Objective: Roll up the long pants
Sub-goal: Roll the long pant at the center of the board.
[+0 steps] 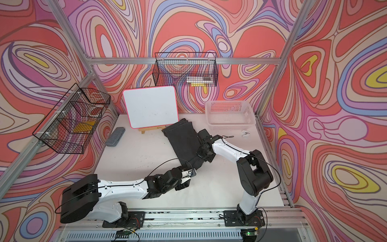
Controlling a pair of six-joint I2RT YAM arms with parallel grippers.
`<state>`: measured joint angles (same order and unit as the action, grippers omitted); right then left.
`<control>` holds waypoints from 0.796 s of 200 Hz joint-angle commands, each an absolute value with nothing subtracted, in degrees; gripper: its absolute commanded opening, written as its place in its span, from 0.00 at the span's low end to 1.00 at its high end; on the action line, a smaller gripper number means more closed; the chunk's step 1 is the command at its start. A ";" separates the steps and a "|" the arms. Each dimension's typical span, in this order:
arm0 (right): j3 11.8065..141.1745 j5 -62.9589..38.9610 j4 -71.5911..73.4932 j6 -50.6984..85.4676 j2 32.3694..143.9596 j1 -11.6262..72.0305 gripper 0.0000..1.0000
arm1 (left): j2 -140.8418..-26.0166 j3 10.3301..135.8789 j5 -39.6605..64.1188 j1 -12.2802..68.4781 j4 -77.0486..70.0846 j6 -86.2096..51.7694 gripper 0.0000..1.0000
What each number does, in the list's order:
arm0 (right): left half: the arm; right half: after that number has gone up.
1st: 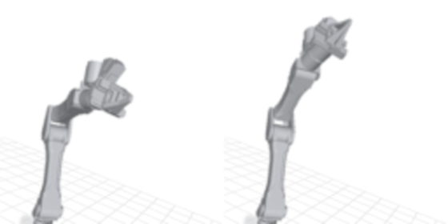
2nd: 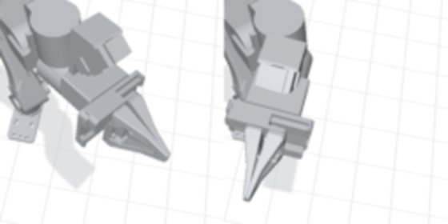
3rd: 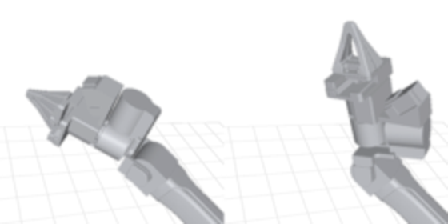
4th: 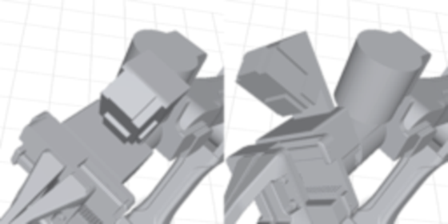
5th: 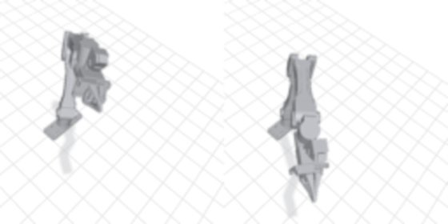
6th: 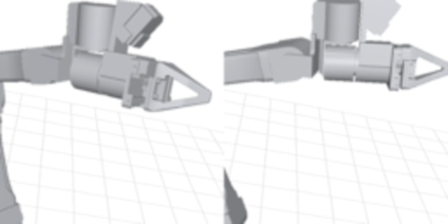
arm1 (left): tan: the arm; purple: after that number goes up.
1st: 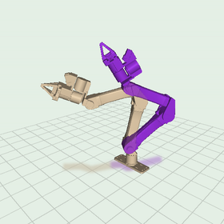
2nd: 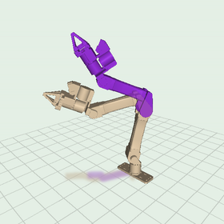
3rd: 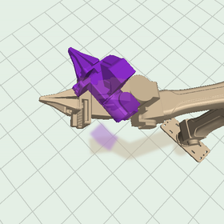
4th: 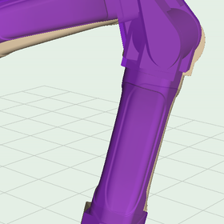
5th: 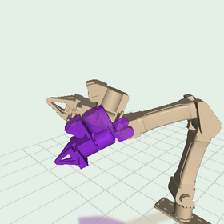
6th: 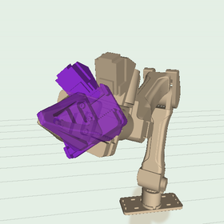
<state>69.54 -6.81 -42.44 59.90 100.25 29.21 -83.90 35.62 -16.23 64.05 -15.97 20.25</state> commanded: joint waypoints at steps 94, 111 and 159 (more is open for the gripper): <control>65.11 -24.66 -39.15 53.55 96.96 27.31 0.00 | -96.43 40.54 -17.09 60.82 -24.91 36.68 0.35; 64.53 -29.37 -38.02 52.13 96.68 26.83 0.00 | -96.39 41.24 -15.63 59.51 -21.84 36.12 0.26; 64.08 -31.81 -36.89 48.28 92.31 24.16 0.40 | -93.49 50.07 6.28 54.27 1.80 24.72 0.00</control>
<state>63.94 -25.52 -36.91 52.18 97.47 25.47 -95.64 45.87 -8.27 57.28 -13.10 33.08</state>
